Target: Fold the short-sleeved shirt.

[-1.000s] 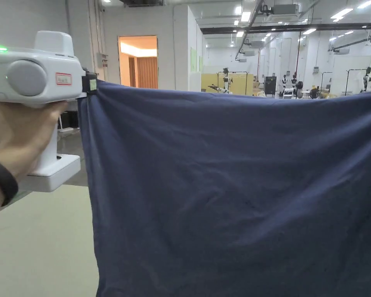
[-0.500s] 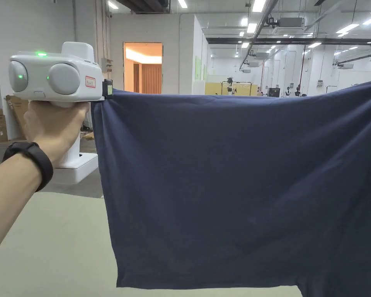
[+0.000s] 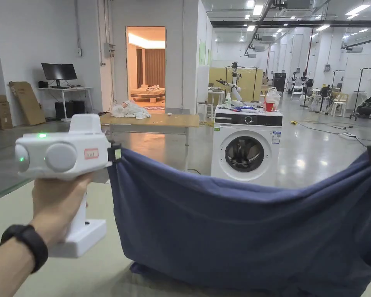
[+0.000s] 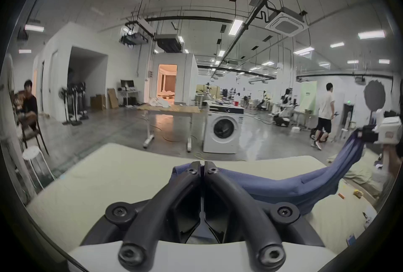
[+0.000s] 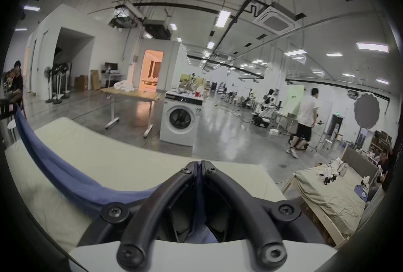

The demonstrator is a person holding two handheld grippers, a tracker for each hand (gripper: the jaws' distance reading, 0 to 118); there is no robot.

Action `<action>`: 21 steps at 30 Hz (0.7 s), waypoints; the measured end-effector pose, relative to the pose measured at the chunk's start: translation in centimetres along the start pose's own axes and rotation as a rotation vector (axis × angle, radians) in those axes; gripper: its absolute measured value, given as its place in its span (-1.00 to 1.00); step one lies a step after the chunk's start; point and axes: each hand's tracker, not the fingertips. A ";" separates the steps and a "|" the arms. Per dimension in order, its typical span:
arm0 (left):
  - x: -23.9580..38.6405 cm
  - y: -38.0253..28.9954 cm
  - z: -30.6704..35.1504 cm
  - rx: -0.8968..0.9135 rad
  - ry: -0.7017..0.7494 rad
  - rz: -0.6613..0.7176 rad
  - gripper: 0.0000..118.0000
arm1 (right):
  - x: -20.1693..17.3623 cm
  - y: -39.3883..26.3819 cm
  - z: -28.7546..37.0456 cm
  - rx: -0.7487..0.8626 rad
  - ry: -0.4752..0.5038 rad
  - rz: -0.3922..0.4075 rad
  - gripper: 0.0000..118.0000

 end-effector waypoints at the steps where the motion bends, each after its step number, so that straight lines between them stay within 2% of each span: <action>1: -0.2 -1.1 0.9 -0.004 -0.009 -0.001 -1.00 | 0.2 -1.3 0.7 0.004 0.003 -0.006 -0.99; 2: -0.3 -2.4 2.3 0.000 -0.010 -0.016 -1.00 | 0.6 -2.7 1.7 -0.004 0.020 -0.024 -0.99; 3: -0.3 -3.6 3.8 -0.020 -0.025 -0.040 -1.00 | 1.1 -4.3 2.9 0.007 0.049 -0.082 -0.99; 7: -0.7 -9.1 10.8 -0.014 -0.068 -0.042 -1.00 | 1.6 -10.3 8.9 -0.008 0.080 -0.086 -0.99; 9: -1.6 -12.5 14.5 -0.018 -0.089 0.047 -1.00 | 1.4 -14.0 12.7 -0.017 0.091 -0.117 -0.99; 12: -2.7 -17.4 19.7 0.000 -0.061 0.151 -1.00 | 1.2 -19.8 18.3 -0.038 0.121 -0.232 -0.99; 16: -3.0 -23.1 25.9 -0.015 -0.030 0.215 -1.00 | 0.2 -27.5 24.9 -0.053 0.087 -0.398 -0.99; 21: -3.2 -29.7 31.1 -0.135 0.049 0.255 -1.00 | -1.1 -35.6 30.7 -0.166 0.046 -0.473 -0.99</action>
